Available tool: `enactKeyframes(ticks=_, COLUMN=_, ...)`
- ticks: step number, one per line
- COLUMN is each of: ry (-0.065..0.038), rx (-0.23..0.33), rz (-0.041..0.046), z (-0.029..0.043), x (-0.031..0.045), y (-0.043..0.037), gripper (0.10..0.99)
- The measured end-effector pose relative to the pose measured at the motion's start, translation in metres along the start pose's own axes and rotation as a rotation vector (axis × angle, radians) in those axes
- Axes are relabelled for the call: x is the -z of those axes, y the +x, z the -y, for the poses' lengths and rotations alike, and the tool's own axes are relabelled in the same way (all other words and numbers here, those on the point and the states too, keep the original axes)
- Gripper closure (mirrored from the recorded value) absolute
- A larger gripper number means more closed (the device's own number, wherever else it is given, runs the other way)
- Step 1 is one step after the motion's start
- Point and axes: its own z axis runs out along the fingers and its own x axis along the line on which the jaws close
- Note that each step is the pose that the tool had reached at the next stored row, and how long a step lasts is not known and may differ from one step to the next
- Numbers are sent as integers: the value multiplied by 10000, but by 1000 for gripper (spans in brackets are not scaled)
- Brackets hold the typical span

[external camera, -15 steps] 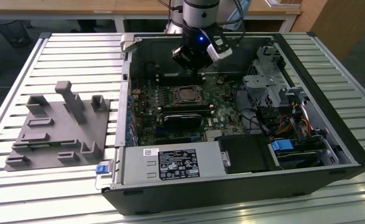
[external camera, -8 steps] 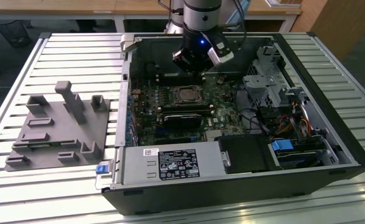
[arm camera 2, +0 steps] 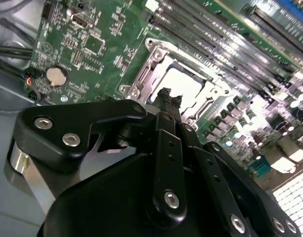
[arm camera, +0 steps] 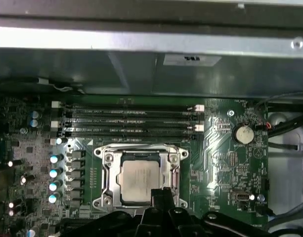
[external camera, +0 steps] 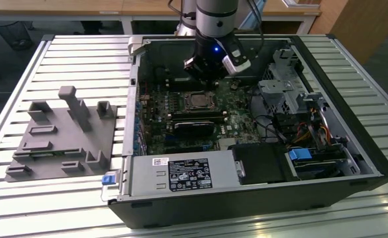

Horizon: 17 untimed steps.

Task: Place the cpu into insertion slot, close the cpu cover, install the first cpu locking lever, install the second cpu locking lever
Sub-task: 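Install the second cpu locking lever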

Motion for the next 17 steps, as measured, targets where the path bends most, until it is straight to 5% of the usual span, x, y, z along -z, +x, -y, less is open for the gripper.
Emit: enactKeyframes(ticks=17, ry=-179, rx=13, rz=-48, z=190, x=-78, y=8, gripper=980)
